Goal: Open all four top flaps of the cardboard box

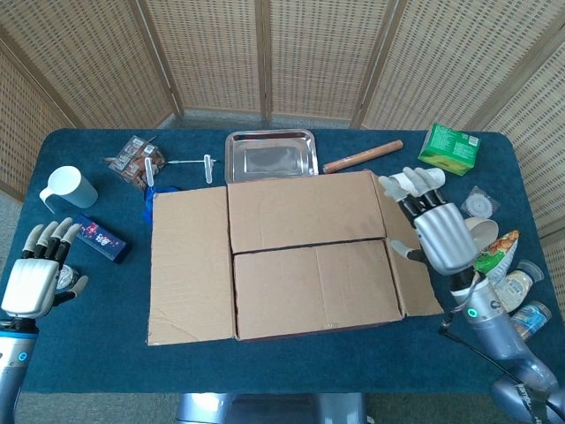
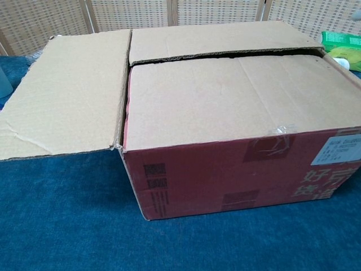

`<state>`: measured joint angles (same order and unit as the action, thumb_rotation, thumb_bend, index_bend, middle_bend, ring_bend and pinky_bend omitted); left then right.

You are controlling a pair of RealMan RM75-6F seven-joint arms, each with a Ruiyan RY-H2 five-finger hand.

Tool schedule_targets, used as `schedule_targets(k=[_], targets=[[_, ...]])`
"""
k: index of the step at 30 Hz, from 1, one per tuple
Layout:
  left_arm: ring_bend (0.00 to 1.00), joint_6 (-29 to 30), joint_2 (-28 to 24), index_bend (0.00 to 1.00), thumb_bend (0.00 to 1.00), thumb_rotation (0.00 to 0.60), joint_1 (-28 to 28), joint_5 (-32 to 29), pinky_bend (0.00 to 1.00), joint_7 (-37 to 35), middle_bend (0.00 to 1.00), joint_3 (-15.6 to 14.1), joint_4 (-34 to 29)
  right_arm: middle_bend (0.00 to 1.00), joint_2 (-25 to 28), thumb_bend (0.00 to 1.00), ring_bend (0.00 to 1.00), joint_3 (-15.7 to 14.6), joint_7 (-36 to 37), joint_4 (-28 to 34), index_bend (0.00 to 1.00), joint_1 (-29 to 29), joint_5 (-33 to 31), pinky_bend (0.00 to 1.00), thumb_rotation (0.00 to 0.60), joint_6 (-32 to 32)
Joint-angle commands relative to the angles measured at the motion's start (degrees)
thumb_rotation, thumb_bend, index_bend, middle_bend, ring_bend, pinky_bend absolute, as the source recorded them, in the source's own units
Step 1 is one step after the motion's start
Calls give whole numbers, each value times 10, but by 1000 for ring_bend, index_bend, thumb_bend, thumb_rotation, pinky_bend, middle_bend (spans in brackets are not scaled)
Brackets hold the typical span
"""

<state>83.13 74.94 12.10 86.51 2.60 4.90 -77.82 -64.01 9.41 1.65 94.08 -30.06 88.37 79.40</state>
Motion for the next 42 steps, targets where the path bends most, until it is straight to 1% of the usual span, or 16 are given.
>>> schedule_targets(k=[1,6,11,15,18,21,26,30,33,36,39,42], targets=[[0,2,-17,0,66,600,12,7,0,12,0,11,-28,300,7,151,48,-6,8,-7,0,15,4,94,600,12],[0,-7,-42,0,64,600,36,14,0,43,0,29,-80,306,13,149,48,-11,11,-7,0,28,5,96,600,15],[0,-27,-59,0,64,600,58,10,0,69,0,42,-114,311,18,148,48,-12,7,-3,0,39,2,96,600,17],[0,-49,-70,0,63,600,80,3,0,73,0,56,-135,310,20,148,48,-16,-7,-3,0,51,-2,96,600,22],[0,-77,-75,0,64,600,106,-2,0,81,0,67,-148,309,19,147,48,-16,-17,-9,0,65,-6,96,600,35],[0,-103,-76,0,65,600,129,-2,0,94,0,70,-159,295,19,139,48,-17,-16,-18,0,78,-7,96,600,49],[0,-144,-62,0,64,600,162,-7,0,120,0,70,-170,243,18,130,20,-15,-9,-27,0,102,-7,96,600,79],[0,-159,-42,0,64,600,177,-12,0,142,0,65,-167,239,15,128,6,-16,-6,-28,0,122,-5,96,600,106],[0,-163,-23,0,65,600,183,-14,0,153,0,58,-157,235,8,129,0,-17,-9,-36,0,140,5,96,600,137],[0,-161,-4,0,65,600,184,-13,0,159,0,50,-143,234,2,128,0,-20,13,-43,0,156,13,96,600,161],[0,-157,14,0,64,600,186,-13,0,159,0,45,-126,232,4,127,0,-24,35,-51,0,170,18,95,600,172],[0,-151,32,0,65,600,188,-10,0,163,0,41,-109,230,7,127,0,-26,35,-54,0,181,17,93,600,179]])
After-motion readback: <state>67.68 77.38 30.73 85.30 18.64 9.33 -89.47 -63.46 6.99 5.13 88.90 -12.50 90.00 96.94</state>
